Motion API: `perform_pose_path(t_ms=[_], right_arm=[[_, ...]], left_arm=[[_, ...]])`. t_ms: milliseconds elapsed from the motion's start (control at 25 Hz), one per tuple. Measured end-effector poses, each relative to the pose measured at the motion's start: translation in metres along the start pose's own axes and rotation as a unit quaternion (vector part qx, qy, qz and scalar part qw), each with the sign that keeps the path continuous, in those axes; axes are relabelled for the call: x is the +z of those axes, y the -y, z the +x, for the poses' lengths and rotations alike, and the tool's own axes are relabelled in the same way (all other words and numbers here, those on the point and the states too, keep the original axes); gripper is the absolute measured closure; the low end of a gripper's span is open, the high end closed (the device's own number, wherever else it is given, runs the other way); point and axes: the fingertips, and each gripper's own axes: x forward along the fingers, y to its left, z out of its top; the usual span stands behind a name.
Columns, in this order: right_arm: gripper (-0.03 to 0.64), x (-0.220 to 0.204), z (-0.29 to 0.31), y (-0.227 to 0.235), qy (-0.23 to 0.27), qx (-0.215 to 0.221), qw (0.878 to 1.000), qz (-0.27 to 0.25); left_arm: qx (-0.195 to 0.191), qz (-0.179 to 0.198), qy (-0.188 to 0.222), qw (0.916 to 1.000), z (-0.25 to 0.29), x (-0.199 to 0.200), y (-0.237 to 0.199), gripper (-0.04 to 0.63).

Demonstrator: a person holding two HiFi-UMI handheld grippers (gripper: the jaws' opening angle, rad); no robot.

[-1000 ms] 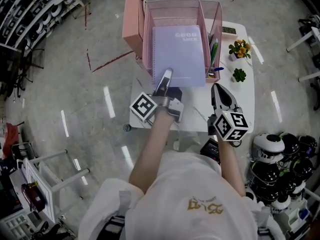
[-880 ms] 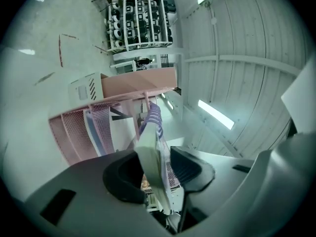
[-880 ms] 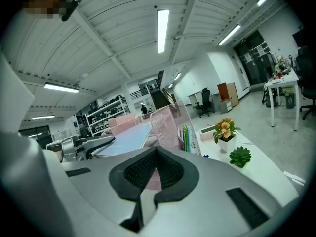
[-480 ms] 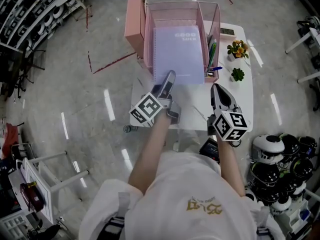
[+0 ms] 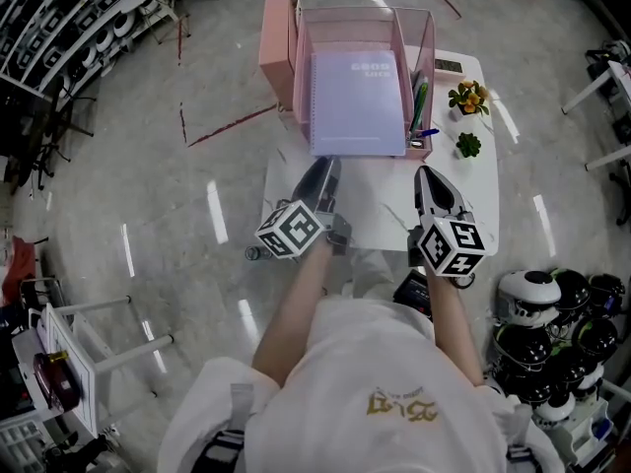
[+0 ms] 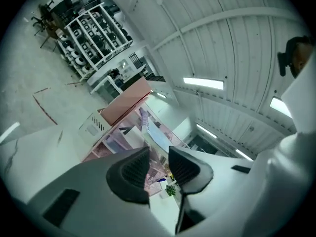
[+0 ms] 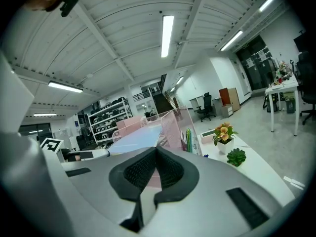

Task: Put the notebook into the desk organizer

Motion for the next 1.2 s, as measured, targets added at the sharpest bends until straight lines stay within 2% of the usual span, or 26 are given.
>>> perform_pose_path(t_ms=[80, 120, 240, 520, 760, 1200], right_arm=[[0.604, 0.0, -0.005, -0.005, 0.002, 0.002, 1.0, -0.002], [0.604, 0.0, -0.008, -0.007, 0.004, 0.003, 1.0, -0.003], [0.604, 0.0, -0.015, -0.012, 0.007, 0.006, 1.0, -0.005], [0.604, -0.002, -0.025, -0.015, 0.008, 0.004, 1.0, -0.006], [0.604, 0.002, -0.024, -0.015, 0.009, 0.001, 1.0, -0.017], [0.606, 0.002, -0.021, -0.019, 0.005, 0.001, 0.999, -0.037]], left_arm=[[-0.002, 0.02, 0.006, 0.9998, -0.007, 0.003, 0.004, 0.546], [-0.002, 0.031, 0.004, 0.9995, -0.009, 0.004, 0.006, 0.578], [-0.004, 0.062, -0.004, 0.9981, -0.009, 0.005, 0.009, 0.578], [-0.014, 0.092, -0.004, 0.9956, -0.008, 0.013, 0.022, 0.578], [-0.009, 0.192, -0.031, 0.9809, -0.015, 0.005, 0.035, 0.578], [-0.023, 0.223, -0.042, 0.9737, -0.012, -0.001, 0.046, 0.578]])
